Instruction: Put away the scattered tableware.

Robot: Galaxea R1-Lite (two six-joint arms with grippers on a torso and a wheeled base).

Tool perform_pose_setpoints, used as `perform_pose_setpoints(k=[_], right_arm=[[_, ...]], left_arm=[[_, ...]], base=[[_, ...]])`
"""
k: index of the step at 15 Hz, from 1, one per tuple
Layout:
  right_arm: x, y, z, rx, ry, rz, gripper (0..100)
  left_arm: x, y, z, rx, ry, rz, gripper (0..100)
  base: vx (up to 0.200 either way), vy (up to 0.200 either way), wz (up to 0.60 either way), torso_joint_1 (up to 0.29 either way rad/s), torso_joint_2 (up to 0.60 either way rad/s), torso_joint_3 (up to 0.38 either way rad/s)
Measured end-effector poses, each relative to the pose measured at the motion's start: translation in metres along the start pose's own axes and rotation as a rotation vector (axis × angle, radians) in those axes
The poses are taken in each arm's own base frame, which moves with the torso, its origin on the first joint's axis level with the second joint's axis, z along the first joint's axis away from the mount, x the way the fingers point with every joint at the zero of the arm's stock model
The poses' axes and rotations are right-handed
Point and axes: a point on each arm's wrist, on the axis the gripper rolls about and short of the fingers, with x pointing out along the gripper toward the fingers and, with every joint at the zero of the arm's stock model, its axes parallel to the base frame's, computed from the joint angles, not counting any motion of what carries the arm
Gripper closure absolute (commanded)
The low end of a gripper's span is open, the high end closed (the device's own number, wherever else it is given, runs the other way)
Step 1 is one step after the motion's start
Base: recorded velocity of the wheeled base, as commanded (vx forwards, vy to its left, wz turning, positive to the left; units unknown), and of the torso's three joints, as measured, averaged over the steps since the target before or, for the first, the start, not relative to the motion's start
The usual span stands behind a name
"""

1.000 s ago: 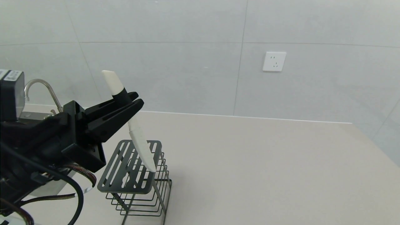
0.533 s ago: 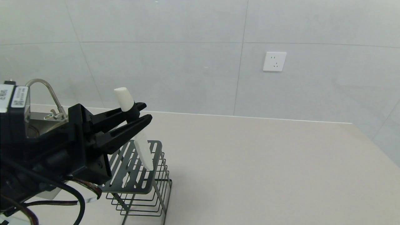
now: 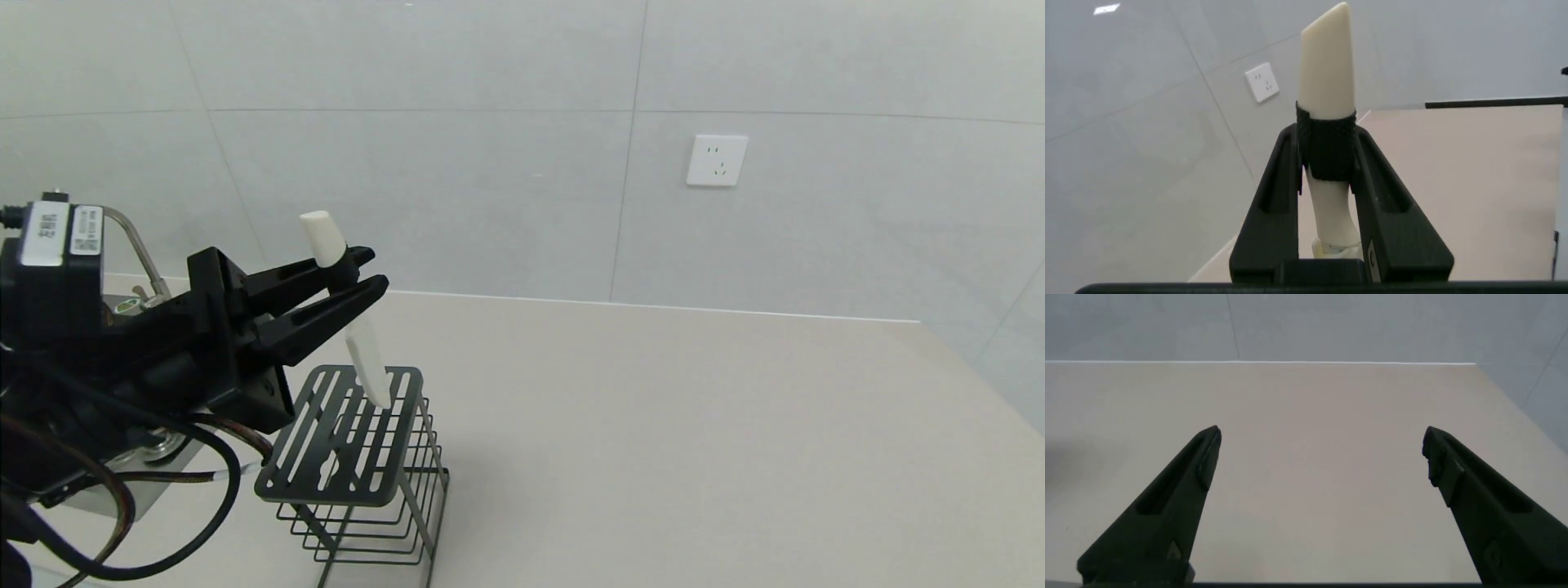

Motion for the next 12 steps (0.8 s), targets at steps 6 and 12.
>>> perform_pose_setpoints(k=[6,12], right_arm=[[0.0,0.0,0.0,0.0,0.0,0.0,0],[0.0,0.0,0.0,0.0,0.001,0.001,0]], left_arm=[[0.007,0.007,-0.011,-0.003,0.006,0.002,100],[0.008,0.007,-0.018,-0.021,0.02,-0.029,100]], base=[[0.0,0.0,0.0,0.0,0.0,0.0],[0.0,0.0,0.0,0.0,0.0,0.0]])
